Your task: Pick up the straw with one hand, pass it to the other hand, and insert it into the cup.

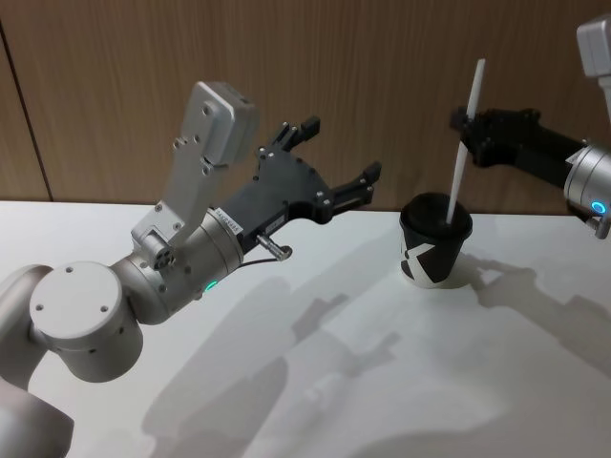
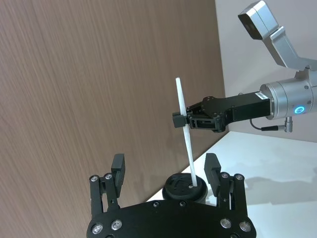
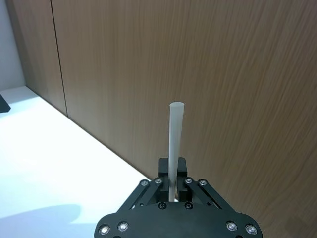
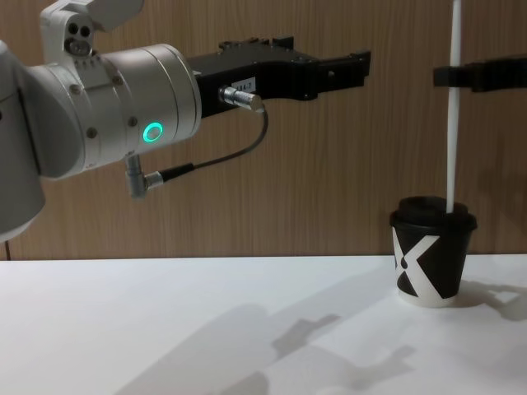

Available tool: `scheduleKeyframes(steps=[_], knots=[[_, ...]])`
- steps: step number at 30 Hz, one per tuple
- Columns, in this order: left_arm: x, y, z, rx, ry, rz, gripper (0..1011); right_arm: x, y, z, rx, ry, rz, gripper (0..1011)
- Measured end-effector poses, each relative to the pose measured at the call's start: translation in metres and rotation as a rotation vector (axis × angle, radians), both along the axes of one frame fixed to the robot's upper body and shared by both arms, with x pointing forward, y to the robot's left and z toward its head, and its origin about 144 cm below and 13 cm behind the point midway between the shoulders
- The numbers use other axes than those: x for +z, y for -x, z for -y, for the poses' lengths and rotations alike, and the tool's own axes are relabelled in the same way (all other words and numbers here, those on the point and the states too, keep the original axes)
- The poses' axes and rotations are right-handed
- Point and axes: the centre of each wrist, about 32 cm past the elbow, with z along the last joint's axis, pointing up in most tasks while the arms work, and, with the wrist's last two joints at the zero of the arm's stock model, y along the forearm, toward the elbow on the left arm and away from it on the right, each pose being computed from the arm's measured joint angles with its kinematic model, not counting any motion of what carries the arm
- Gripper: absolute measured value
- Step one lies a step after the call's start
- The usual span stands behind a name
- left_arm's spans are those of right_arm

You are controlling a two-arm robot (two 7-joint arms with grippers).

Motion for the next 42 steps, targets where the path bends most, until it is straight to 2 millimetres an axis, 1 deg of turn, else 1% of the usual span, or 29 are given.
scheduleKeyframes(steps=[1,2,5,7,9,10,15,18,21,22,29,31,32,42], knots=[[0.0000,0.0000,0.0000,0.000,0.000,0.000,1003,-0.0001,0.0000,0.0000,0.000,0.001,0.000,89],[0.0000,0.0000,0.0000,0.000,0.000,0.000,1003,-0.0002,-0.0001,0.0000,0.001,0.001,0.000,129],[0.0000,0.0000,0.0000,0.000,0.000,0.000,1003,-0.0006,-0.0003,0.0001,0.002,0.002,0.000,198],[0.0000,0.0000,0.0000,0.000,0.000,0.000,1003,-0.0007,-0.0004,0.0001,0.002,0.002,0.000,293],[0.0000,0.0000,0.0000,0.000,0.000,0.000,1003,-0.0009,-0.0004,0.0000,0.003,0.003,0.000,311],[0.0000,0.0000,0.0000,0.000,0.000,0.000,1003,-0.0009,-0.0005,0.0000,0.003,0.003,0.000,369],[0.0000,0.0000,0.0000,0.000,0.000,0.000,1003,-0.0010,-0.0006,-0.0001,0.004,0.004,0.000,512],[0.0000,0.0000,0.0000,0.000,0.000,0.000,1003,-0.0011,-0.0007,-0.0002,0.004,0.004,0.000,631],[0.0000,0.0000,0.0000,0.000,0.000,0.000,1003,-0.0011,-0.0007,-0.0002,0.004,0.005,0.001,690],[0.0000,0.0000,0.0000,0.000,0.000,0.000,1003,-0.0011,-0.0007,-0.0001,0.004,0.005,0.000,744],[0.0000,0.0000,0.0000,0.000,0.000,0.000,1003,-0.0012,-0.0008,0.0000,0.004,0.005,0.001,941],[0.0000,0.0000,0.0000,0.000,0.000,0.000,1003,-0.0012,-0.0009,0.0000,0.004,0.005,0.001,965],[0.0000,0.0000,0.0000,0.000,0.000,0.000,1003,-0.0012,-0.0008,0.0000,0.004,0.005,0.001,1001],[0.0021,-0.0053,0.0047,0.000,0.002,0.002,1003,-0.0020,0.0015,-0.0008,0.003,0.005,0.008,1001]])
